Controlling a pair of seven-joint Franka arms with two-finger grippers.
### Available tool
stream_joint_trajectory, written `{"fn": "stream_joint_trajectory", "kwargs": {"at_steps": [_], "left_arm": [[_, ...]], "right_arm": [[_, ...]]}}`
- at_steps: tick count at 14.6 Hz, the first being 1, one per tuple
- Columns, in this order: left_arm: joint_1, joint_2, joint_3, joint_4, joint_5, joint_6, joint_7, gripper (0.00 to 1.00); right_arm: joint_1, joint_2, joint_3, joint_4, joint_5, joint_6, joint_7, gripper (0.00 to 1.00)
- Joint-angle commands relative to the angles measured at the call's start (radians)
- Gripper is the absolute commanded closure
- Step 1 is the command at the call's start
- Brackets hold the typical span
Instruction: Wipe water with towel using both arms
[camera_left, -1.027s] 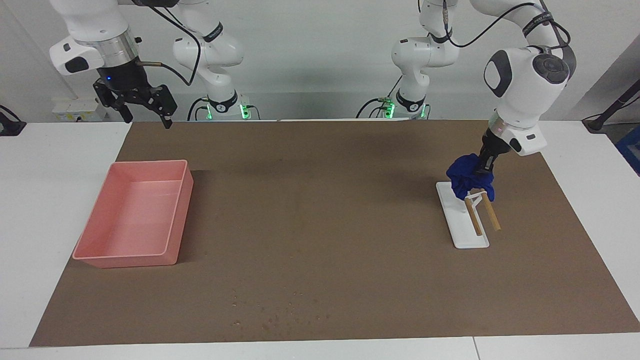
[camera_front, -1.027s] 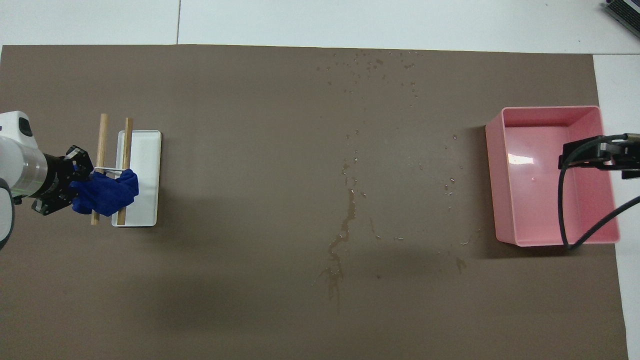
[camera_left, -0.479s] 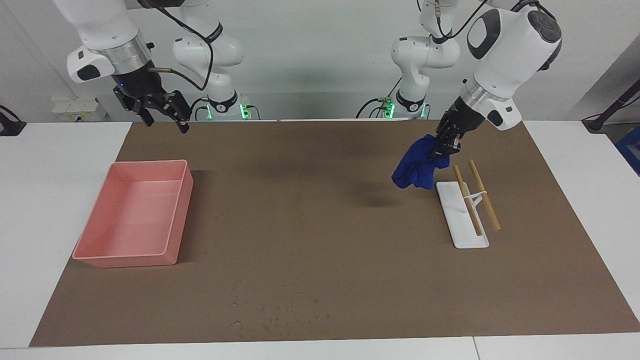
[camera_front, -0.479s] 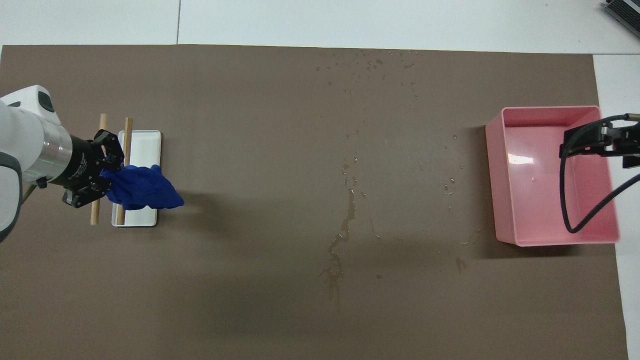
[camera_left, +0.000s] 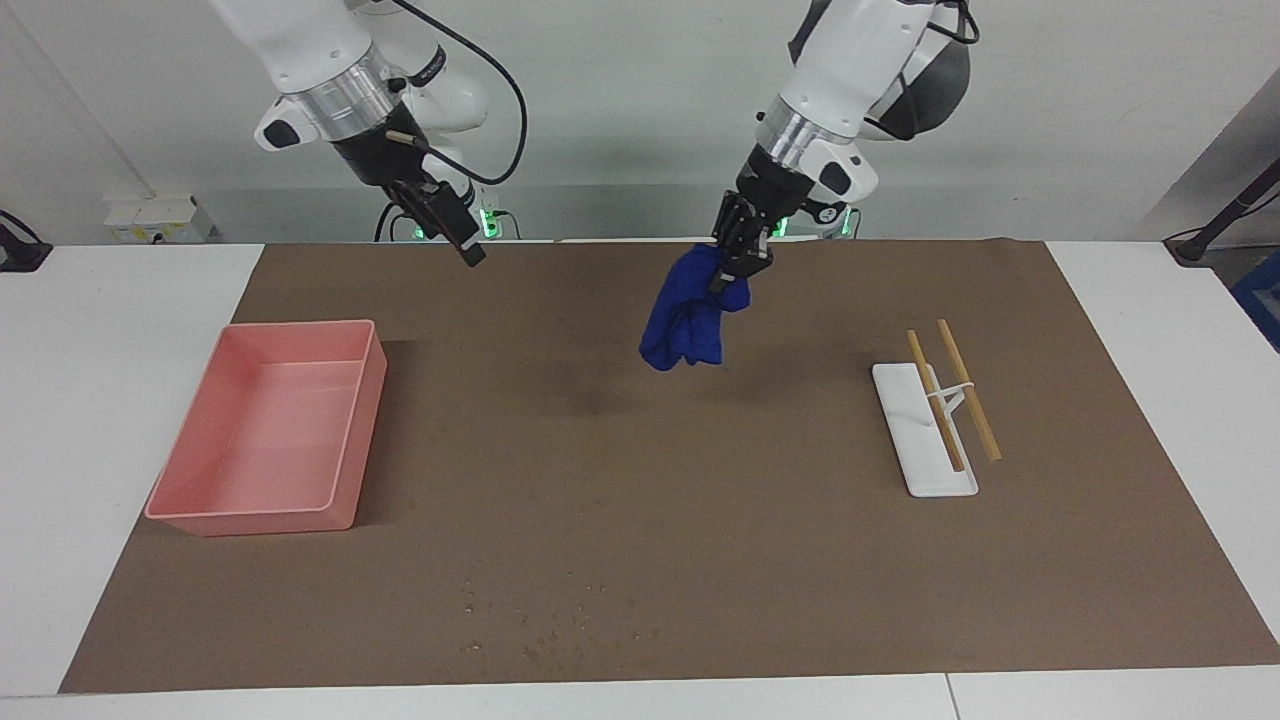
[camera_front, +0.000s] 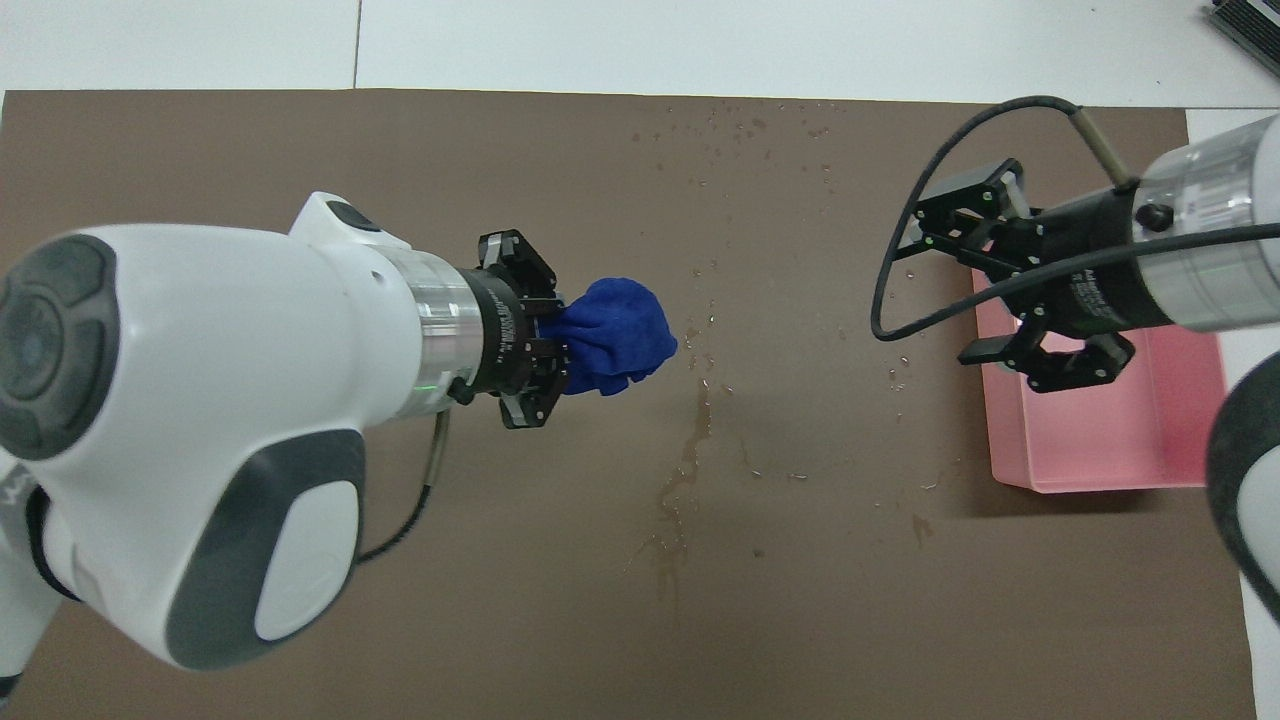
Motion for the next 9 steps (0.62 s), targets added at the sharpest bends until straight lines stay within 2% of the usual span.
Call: {"fn": "stream_joint_trajectory", "kwargs": {"at_steps": [1, 5, 9], "left_arm": [[-0.072, 0.009, 0.017, 0.024, -0.002, 0.144, -0.199, 1.00], [-0.123, 0.007, 0.016, 0.034, 0.027, 0.207, -0.415, 1.00], [-0.169, 0.010, 0.016, 0.037, 0.086, 0.291, -0.563, 1.00]], "right_arm": [[0.063, 0.017, 0.001, 0.016, 0.032, 0.045, 0.246, 0.03], [0.080, 0.007, 0.001, -0.027, 0.085, 0.034, 0.330, 0.03], [0.086, 0.029, 0.003, -0.026, 0.107, 0.137, 0.359, 0.04]]}}
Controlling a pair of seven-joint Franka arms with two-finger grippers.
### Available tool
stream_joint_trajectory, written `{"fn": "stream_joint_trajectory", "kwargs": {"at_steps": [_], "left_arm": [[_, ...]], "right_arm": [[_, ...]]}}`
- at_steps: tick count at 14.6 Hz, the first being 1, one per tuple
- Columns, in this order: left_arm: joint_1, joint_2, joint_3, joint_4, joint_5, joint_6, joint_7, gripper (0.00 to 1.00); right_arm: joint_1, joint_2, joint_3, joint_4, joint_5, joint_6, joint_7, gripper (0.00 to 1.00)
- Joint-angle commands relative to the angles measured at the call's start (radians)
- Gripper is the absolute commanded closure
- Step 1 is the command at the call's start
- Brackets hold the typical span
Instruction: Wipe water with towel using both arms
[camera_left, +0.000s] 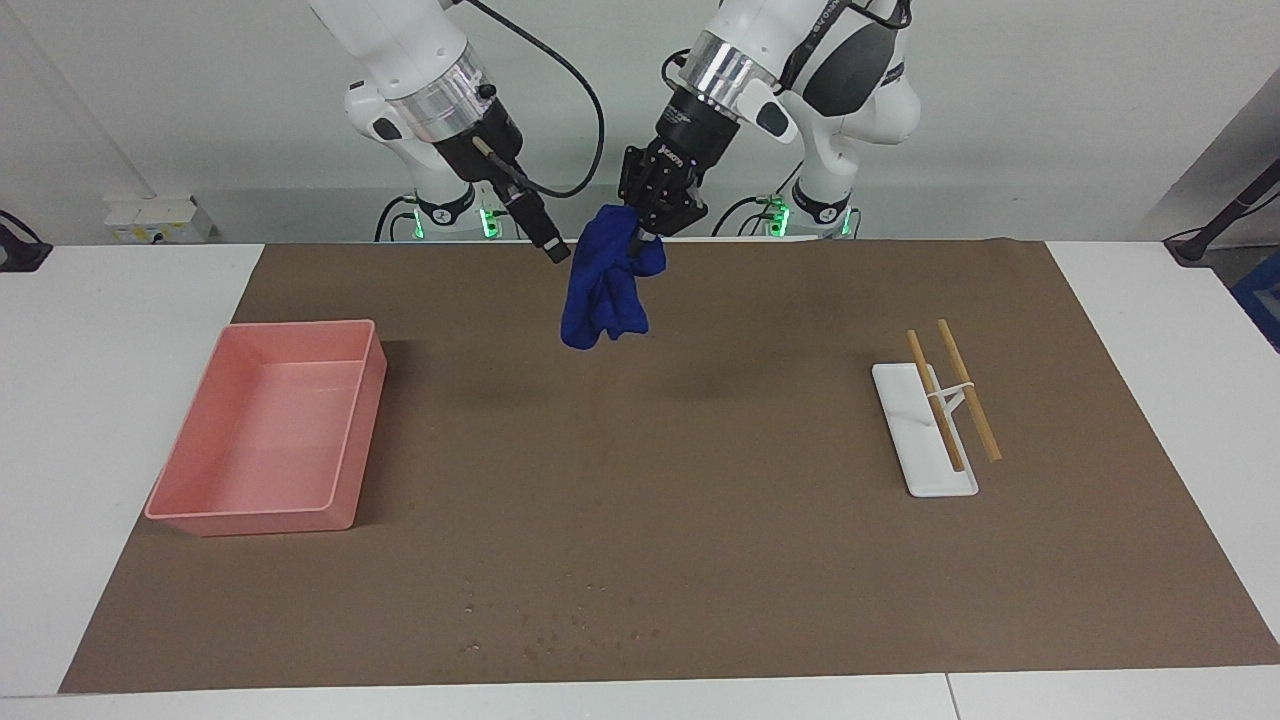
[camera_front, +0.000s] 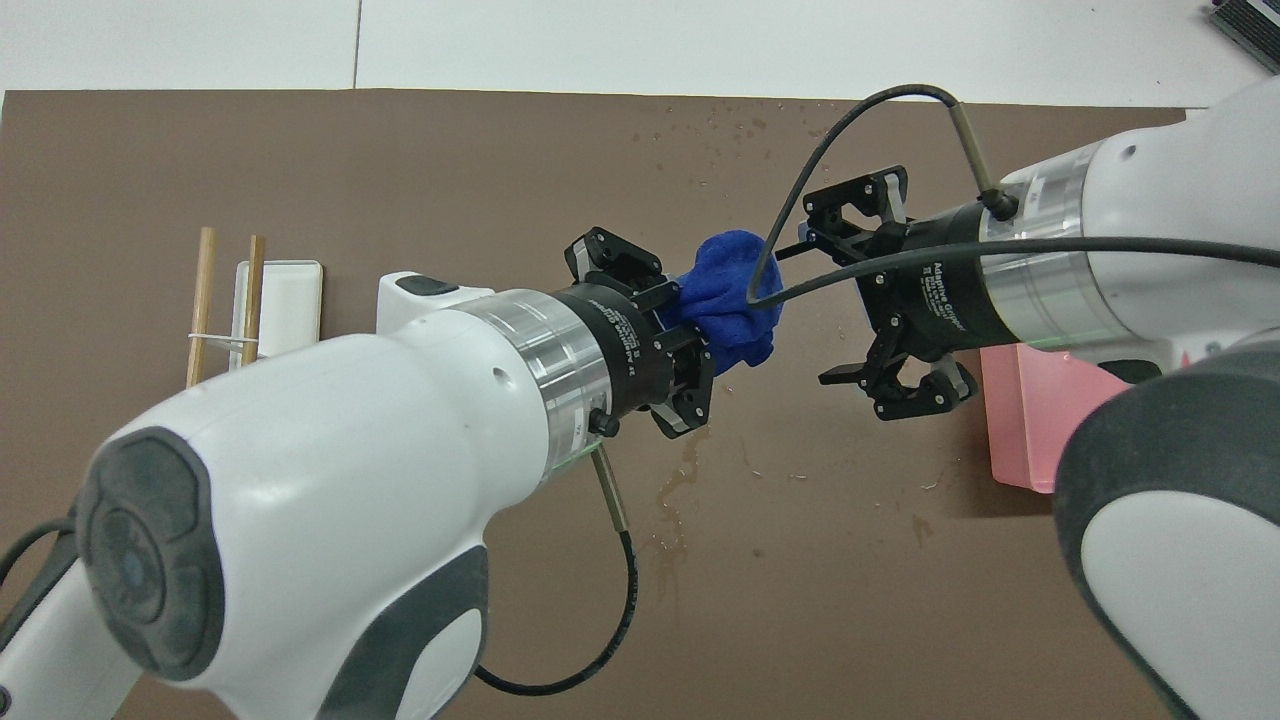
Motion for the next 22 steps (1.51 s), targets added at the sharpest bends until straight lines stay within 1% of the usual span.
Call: {"fn": "stream_joint_trajectory", "kwargs": {"at_steps": [1, 3, 6, 7, 8, 9, 10, 12, 15, 16, 17, 18, 19, 21, 22], "left_arm": [[-0.058, 0.010, 0.015, 0.023, 0.090, 0.051, -0.137, 1.00], [-0.084, 0.010, 0.015, 0.023, 0.139, 0.075, -0.192, 1.00], [-0.116, 0.016, 0.015, 0.023, 0.150, 0.091, -0.213, 1.00], [-0.117, 0.017, 0.015, 0.023, 0.150, 0.091, -0.213, 1.00], [-0.117, 0.017, 0.015, 0.023, 0.150, 0.092, -0.214, 1.00], [-0.117, 0.017, 0.015, 0.023, 0.150, 0.092, -0.214, 1.00], [-0.117, 0.017, 0.015, 0.023, 0.150, 0.092, -0.213, 1.00], [-0.117, 0.017, 0.015, 0.023, 0.150, 0.092, -0.213, 1.00], [-0.117, 0.017, 0.016, 0.023, 0.153, 0.092, -0.208, 1.00], [-0.117, 0.017, 0.015, 0.023, 0.177, 0.092, -0.206, 1.00], [-0.115, 0.017, 0.015, 0.023, 0.214, 0.092, -0.206, 0.84], [-0.114, 0.017, 0.015, 0.023, 0.239, 0.091, -0.205, 0.29], [-0.109, 0.016, 0.015, 0.021, 0.243, 0.082, -0.202, 0.00], [-0.103, 0.003, 0.024, 0.018, 0.248, 0.056, -0.153, 0.00], [-0.095, -0.001, 0.029, 0.018, 0.248, 0.019, -0.086, 0.00]], "right_arm": [[0.004, 0.017, 0.004, -0.011, 0.028, 0.055, 0.026, 0.04], [0.013, 0.035, 0.004, -0.002, 0.029, 0.098, 0.026, 0.06], [0.025, 0.040, 0.004, -0.005, 0.028, 0.106, 0.028, 0.09], [0.025, 0.040, 0.003, -0.008, 0.028, 0.102, 0.028, 0.17], [0.030, 0.040, 0.004, -0.011, 0.028, 0.096, 0.028, 0.38], [0.030, 0.040, 0.004, -0.014, 0.026, 0.091, 0.025, 0.74], [0.028, 0.040, 0.004, -0.013, 0.025, 0.089, 0.014, 1.00], [0.034, 0.037, 0.004, -0.014, 0.008, 0.083, -0.041, 1.00], [0.031, 0.038, 0.004, -0.011, 0.006, 0.057, -0.055, 1.00], [0.030, 0.038, 0.004, -0.009, 0.008, 0.059, -0.055, 1.00], [0.025, 0.040, 0.004, -0.008, 0.008, 0.059, -0.055, 1.00], [0.024, 0.038, 0.004, -0.006, 0.006, 0.059, -0.055, 1.00], [0.024, 0.038, 0.004, -0.005, -0.008, 0.057, -0.055, 1.00], [0.024, 0.040, 0.004, 0.003, -0.040, 0.065, -0.057, 1.00], [0.016, 0.040, 0.003, 0.006, -0.044, 0.065, -0.057, 1.00]]}}
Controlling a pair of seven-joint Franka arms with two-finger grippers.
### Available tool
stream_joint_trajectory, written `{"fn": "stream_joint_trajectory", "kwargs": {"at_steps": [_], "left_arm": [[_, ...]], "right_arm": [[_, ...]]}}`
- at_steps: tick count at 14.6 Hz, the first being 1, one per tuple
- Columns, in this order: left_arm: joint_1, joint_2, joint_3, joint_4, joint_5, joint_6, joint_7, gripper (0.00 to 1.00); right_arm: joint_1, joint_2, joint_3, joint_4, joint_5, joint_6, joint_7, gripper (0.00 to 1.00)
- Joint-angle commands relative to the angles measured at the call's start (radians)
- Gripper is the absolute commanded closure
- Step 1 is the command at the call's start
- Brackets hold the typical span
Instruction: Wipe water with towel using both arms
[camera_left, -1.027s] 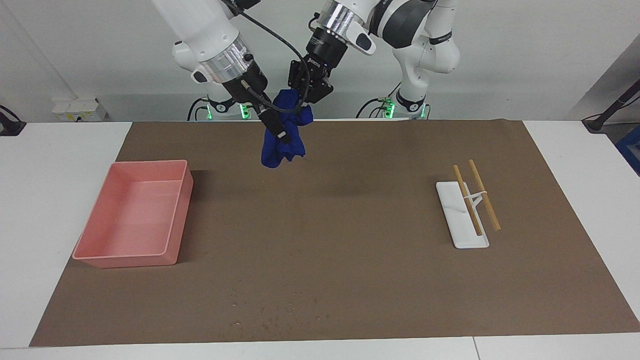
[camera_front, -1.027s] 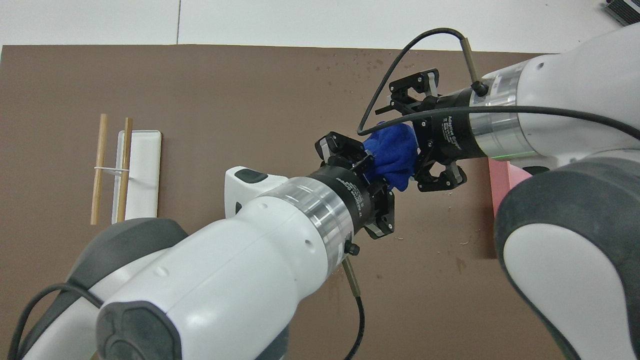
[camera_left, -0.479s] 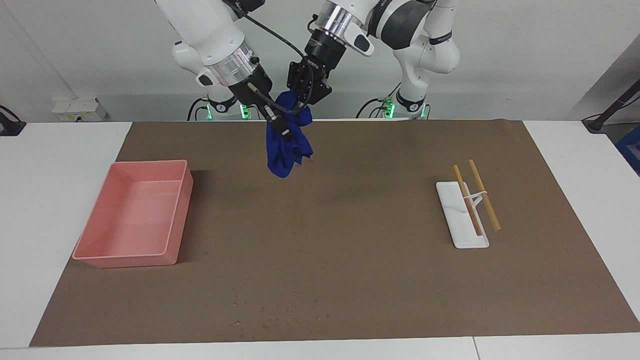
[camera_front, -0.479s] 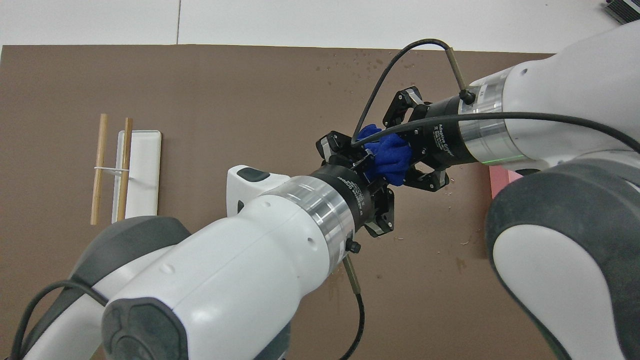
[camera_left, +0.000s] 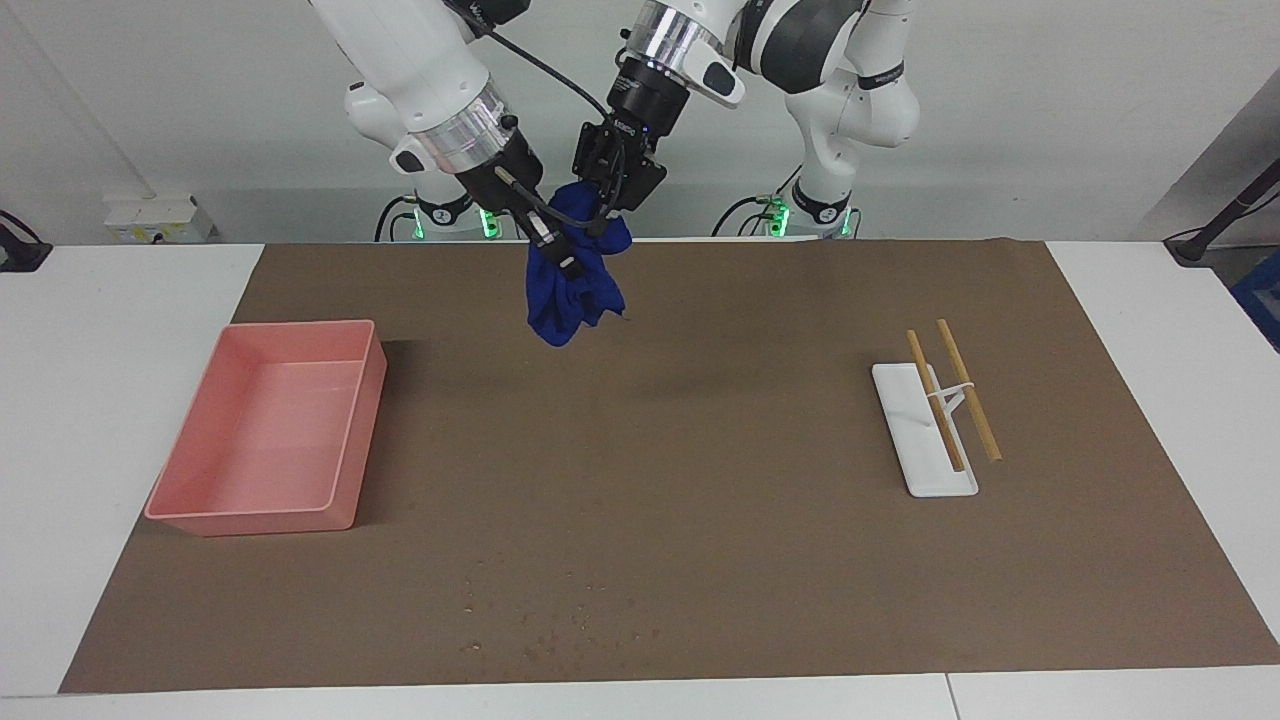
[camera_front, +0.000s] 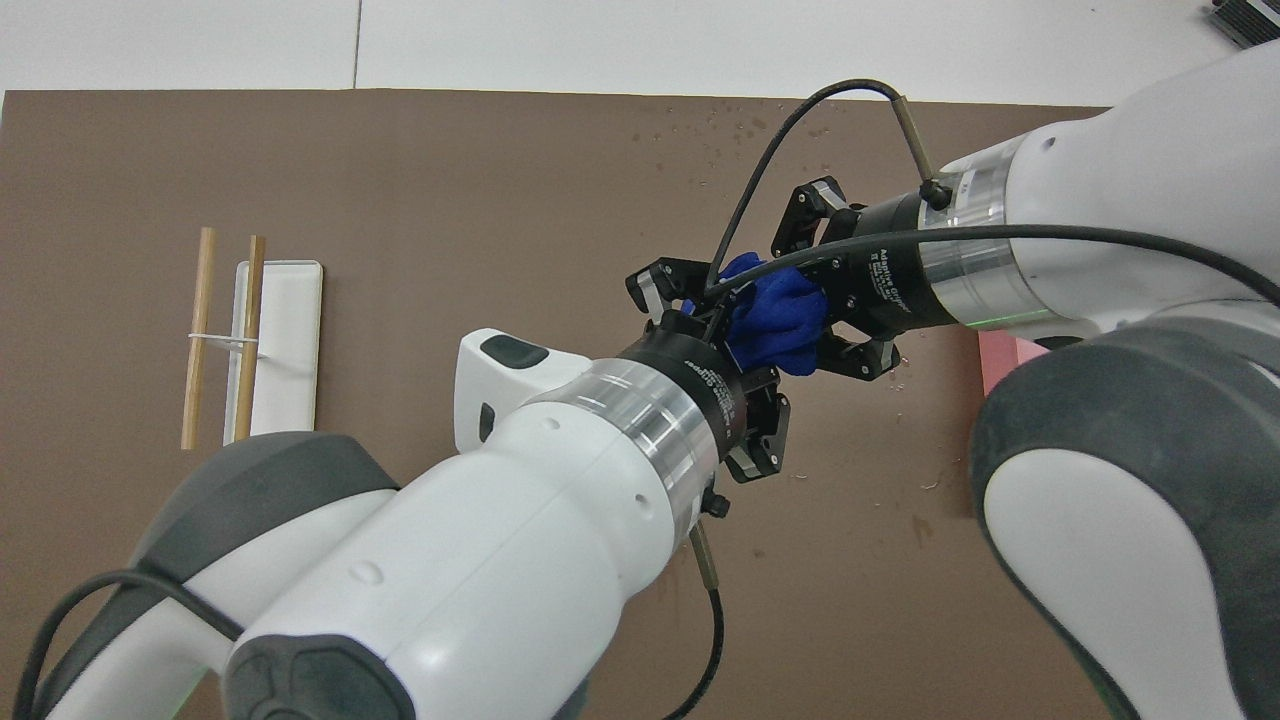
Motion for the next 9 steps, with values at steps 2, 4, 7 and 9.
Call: {"fn": "stream_joint_trajectory", "kwargs": {"at_steps": [2, 4, 7, 9], "left_arm": [[0.061, -0.015, 0.012, 0.016, 0.023, -0.142, 0.195, 0.00], [0.107, -0.029, 0.018, 0.016, 0.017, -0.230, 0.314, 0.00], [0.193, -0.040, 0.019, 0.018, 0.014, -0.359, 0.535, 0.00], [0.256, -0.050, 0.019, 0.015, 0.014, -0.457, 0.749, 0.00]], "right_arm": [[-0.020, -0.002, -0.008, 0.015, -0.037, 0.008, -0.022, 1.00], [-0.063, 0.008, -0.004, -0.006, -0.079, 0.053, -0.097, 1.00], [-0.090, 0.066, -0.005, -0.005, -0.090, 0.153, -0.149, 1.00], [-0.103, 0.123, -0.005, 0.004, -0.096, 0.244, -0.196, 1.00]]}}
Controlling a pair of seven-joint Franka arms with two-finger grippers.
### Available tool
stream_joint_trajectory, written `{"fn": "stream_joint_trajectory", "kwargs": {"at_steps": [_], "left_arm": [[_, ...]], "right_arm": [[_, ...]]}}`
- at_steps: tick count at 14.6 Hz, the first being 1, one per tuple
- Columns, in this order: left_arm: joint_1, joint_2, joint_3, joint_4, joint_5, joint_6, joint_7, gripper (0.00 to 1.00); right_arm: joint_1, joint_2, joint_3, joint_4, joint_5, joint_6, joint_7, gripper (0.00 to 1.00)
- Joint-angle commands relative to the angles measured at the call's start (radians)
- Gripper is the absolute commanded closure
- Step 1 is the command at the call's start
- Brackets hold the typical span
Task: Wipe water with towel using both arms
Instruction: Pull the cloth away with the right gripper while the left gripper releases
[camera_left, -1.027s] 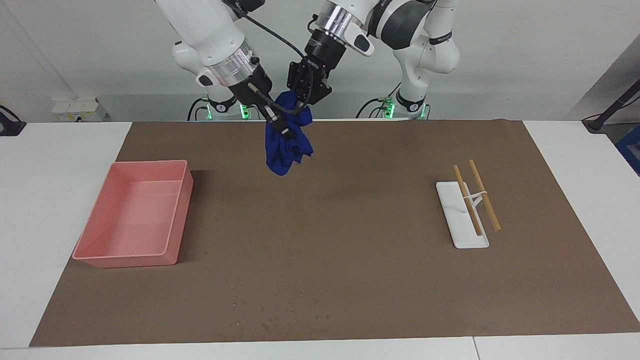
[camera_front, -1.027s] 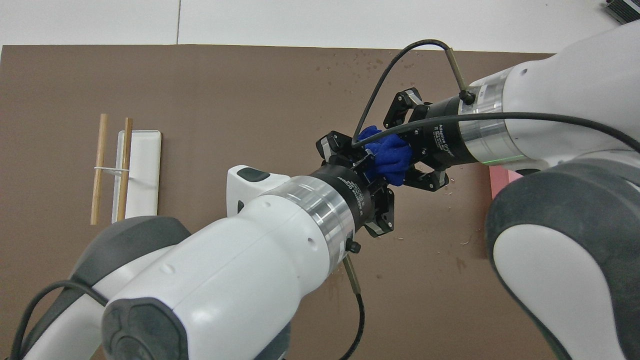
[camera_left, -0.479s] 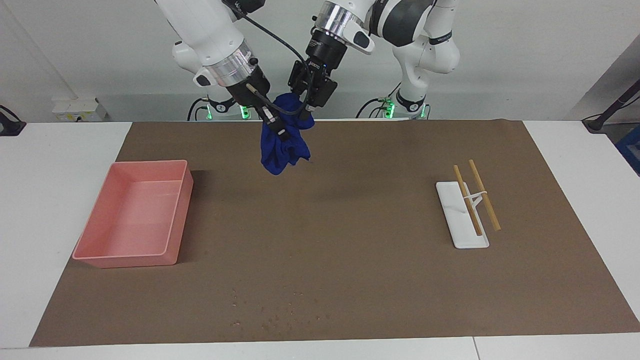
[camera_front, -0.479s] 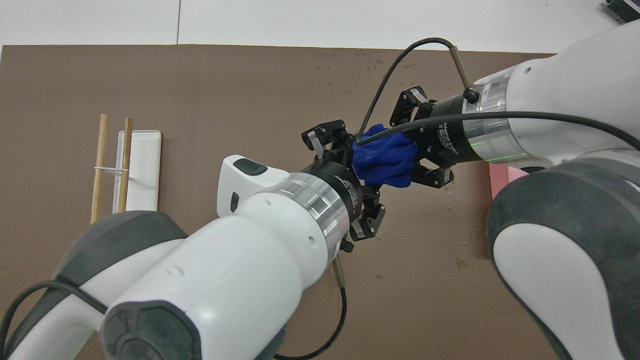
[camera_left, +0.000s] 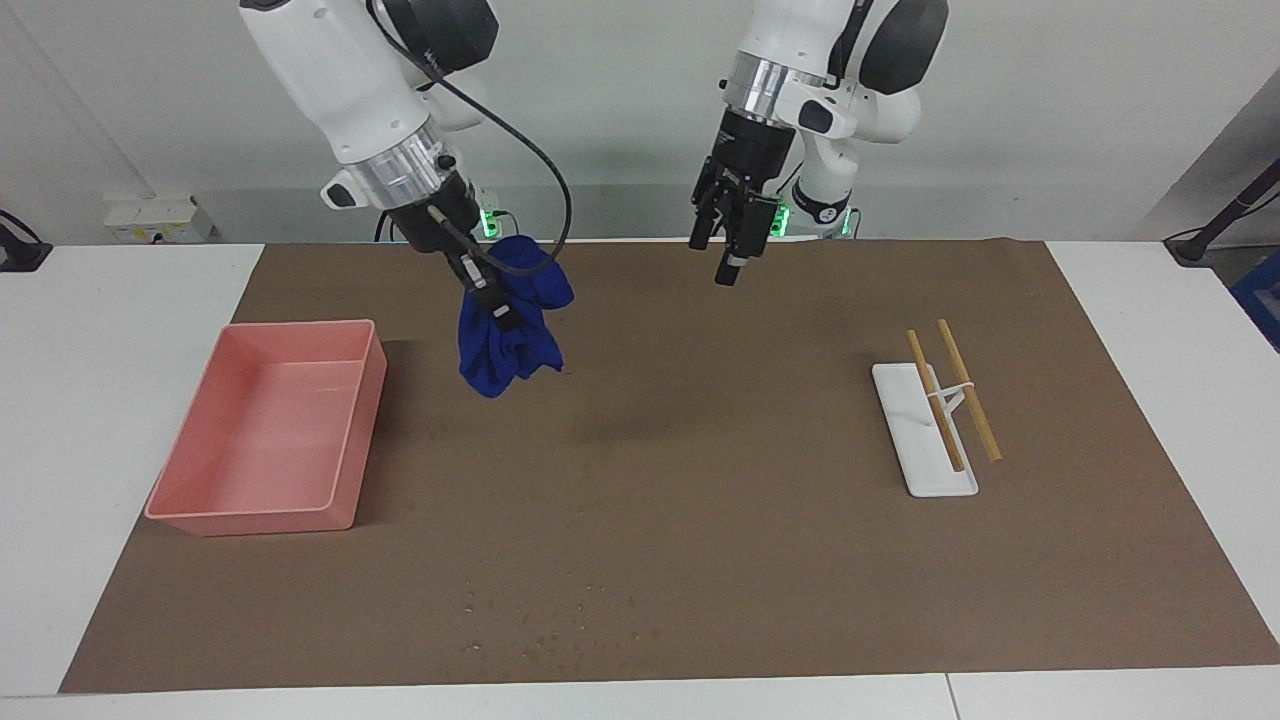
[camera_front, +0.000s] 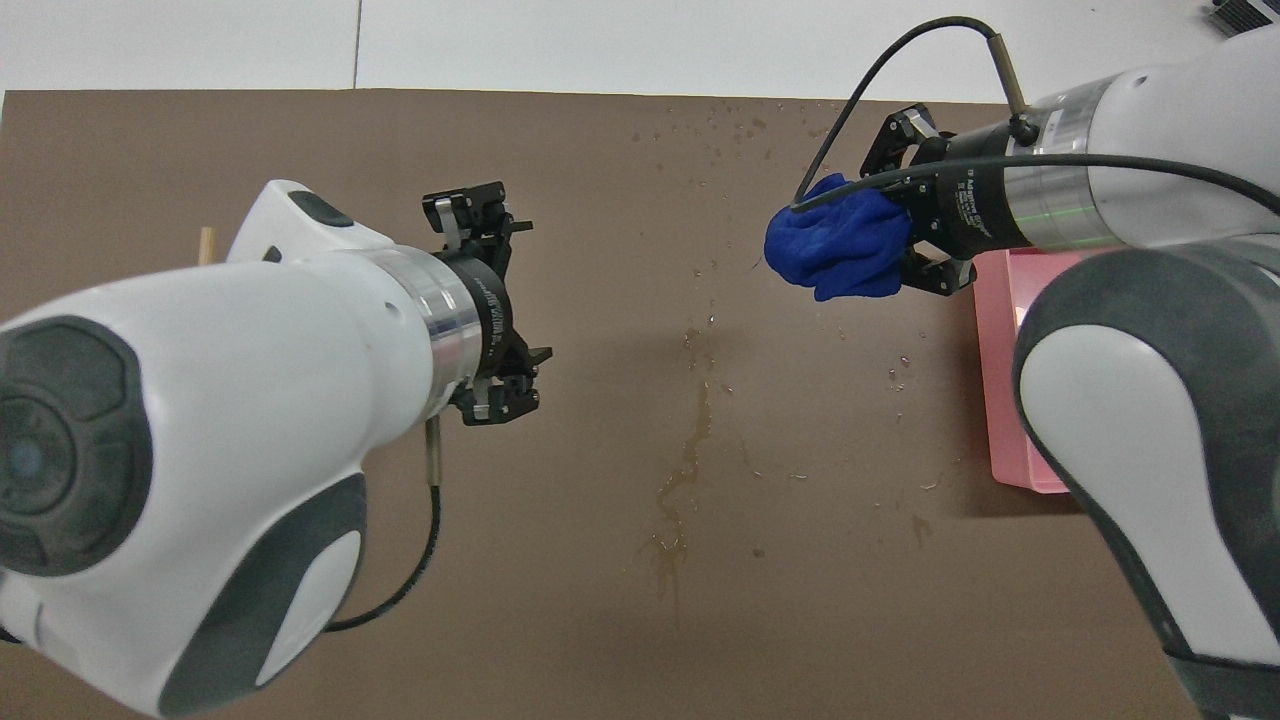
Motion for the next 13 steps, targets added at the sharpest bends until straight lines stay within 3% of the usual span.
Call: {"fn": "stream_joint_trajectory", "kwargs": {"at_steps": [1, 5, 10, 13], "left_arm": [[0.083, -0.025, -0.008, -0.001, 0.007, -0.136, 0.279, 0.00], [0.169, -0.045, -0.003, -0.007, 0.007, -0.255, 0.704, 0.00], [0.329, -0.058, -0.002, -0.009, 0.007, -0.392, 1.271, 0.00], [0.397, -0.066, 0.004, -0.020, 0.012, -0.433, 1.554, 0.00]], "right_arm": [[-0.011, 0.109, 0.009, 0.019, -0.027, 0.110, -0.079, 1.00], [0.001, 0.329, 0.012, 0.117, -0.071, 0.366, -0.131, 1.00], [0.026, 0.614, 0.016, 0.318, -0.071, 0.527, -0.210, 1.00], [0.041, 0.642, 0.016, 0.276, -0.067, 0.612, -0.242, 1.00]]}}
